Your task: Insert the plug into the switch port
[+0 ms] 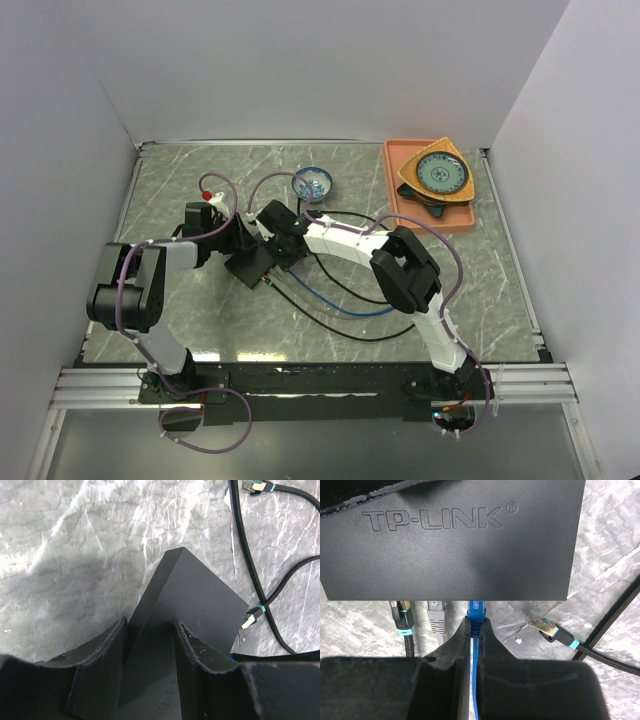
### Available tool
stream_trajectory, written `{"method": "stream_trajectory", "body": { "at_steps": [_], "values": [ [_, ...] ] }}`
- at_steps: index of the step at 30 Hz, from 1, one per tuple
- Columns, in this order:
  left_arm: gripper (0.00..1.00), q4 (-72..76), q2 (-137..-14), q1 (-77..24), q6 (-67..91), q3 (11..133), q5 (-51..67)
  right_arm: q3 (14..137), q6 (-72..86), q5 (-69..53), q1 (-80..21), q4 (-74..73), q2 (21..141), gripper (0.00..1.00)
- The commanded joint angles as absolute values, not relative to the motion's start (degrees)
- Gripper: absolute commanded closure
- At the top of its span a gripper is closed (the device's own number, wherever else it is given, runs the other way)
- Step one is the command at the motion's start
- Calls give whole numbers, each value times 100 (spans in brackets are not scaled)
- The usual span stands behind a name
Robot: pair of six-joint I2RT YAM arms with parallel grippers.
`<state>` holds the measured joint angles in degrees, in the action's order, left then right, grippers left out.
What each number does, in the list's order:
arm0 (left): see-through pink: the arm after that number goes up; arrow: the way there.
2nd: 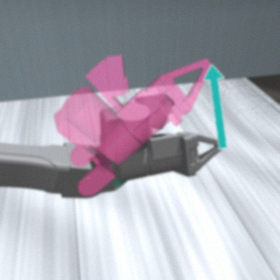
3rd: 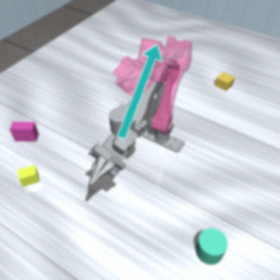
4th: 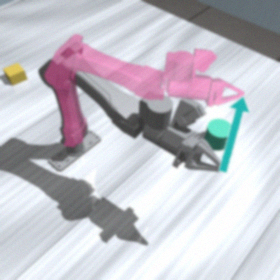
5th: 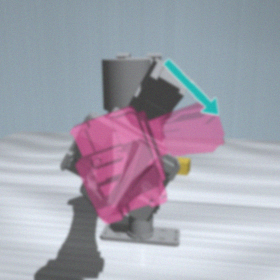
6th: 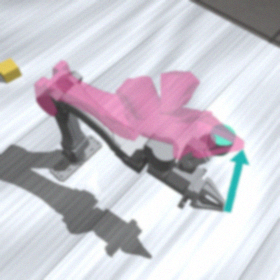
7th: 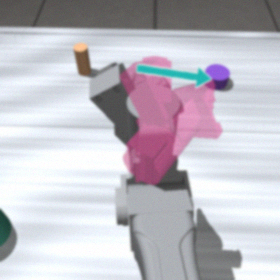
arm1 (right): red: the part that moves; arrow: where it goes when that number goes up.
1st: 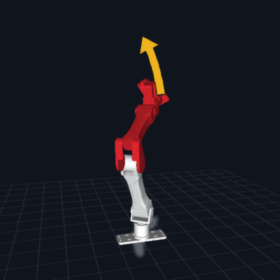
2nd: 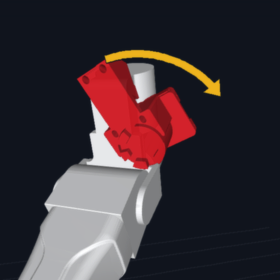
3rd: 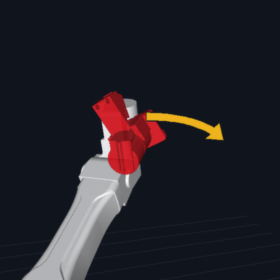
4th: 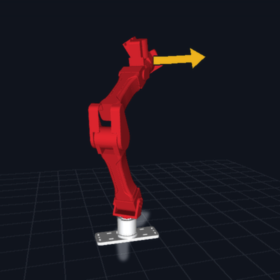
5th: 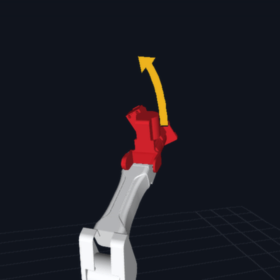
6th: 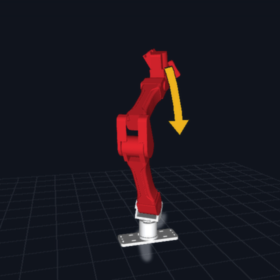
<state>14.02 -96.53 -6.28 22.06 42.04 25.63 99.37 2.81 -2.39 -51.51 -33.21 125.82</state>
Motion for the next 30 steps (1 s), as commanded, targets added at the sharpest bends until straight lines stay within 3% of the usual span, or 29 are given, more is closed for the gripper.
{"method": "stream_trajectory", "body": {
  "at_steps": [1,12,20,30],
  "values": [
    [75,457,-9870,-1222,2417,4131,3850,10538,343,-369,-5194,-316,12199,100],
    [81,202,-10186,-1476,2312,4377,3727,10274,185,-474,-5177,237,12006,100],
    [99,97,-10336,-1521,2268,4482,3788,10178,53,-606,-5151,615,12023,100],
    [98,18,-10389,-1564,2250,4553,3692,10284,141,-641,-5106,475,12138,100]
  ]
}}
